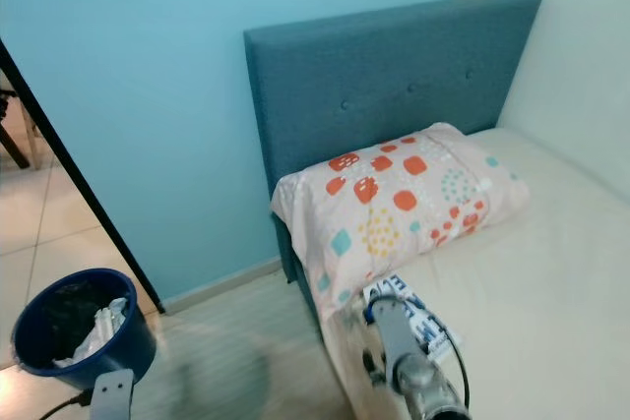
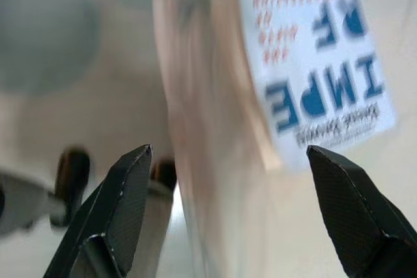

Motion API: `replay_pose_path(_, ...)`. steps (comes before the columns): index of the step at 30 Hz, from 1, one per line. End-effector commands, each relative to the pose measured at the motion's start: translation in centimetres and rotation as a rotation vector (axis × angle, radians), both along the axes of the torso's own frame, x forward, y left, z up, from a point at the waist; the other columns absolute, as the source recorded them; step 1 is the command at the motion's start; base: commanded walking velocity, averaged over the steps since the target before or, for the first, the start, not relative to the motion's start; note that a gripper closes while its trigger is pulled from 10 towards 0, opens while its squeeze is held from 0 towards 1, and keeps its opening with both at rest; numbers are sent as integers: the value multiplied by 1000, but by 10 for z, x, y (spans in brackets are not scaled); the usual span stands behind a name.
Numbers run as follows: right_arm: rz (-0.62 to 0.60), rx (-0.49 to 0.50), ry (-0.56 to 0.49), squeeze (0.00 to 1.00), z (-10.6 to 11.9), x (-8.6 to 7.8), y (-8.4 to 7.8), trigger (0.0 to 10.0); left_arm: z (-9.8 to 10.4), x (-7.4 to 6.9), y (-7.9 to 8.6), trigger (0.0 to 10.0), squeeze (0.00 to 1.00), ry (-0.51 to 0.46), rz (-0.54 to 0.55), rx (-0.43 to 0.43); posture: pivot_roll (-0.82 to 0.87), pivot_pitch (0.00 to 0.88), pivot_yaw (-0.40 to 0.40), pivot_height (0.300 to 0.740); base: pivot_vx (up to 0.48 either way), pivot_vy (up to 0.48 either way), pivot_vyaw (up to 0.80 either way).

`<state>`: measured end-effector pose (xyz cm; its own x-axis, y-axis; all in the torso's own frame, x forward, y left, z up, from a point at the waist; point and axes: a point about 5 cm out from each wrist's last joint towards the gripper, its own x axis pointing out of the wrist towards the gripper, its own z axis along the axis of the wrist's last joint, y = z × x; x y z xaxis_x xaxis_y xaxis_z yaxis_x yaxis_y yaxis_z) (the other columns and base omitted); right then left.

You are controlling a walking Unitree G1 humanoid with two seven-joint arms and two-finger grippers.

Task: Clean up the room

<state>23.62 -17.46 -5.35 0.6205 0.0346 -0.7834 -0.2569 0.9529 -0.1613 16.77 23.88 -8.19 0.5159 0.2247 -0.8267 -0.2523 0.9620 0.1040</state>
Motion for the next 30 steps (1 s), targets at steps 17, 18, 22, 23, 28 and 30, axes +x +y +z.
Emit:
replay_pose_path(17, -272, 6, 260, 0, -43, -81, -20, 10000, -5, -7, -7, 10000, 0, 28, -40, -77, -110, 26, -18, 740, 0, 0, 0)
replay_pose_path(18, -272, 6, 260, 0, -43, -81, -20, 10000, -5, -7, -7, 10000, 0, 28, -40, -77, -110, 26, -18, 740, 0, 0, 0)
replay_pose_path(22, -308, -4, 313, 0, -47, -94, -26, 10000, -5, -7, -6, 10000, 0, 28, -45, -81, -102, 24, -17, 740, 0, 0, -591)
replay_pose_path(23, -308, -4, 313, 0, -47, -94, -26, 10000, -5, -7, -6, 10000, 0, 28, -45, -81, -102, 24, -17, 740, 0, 0, -594)
replay_pose_path(28, -257, -44, 342, 0, -49, -101, -30, 10000, -4, -6, -7, 10000, 0, 27, -64, -79, -86, 26, -13, 740, 0, 0, -630)
replay_pose_path(30, -240, -53, 347, 0, -50, -103, -31, 10000, -5, -8, -7, 10000, 0, 38, -77, -72, -80, 26, -10, 740, 0, 0, -656)
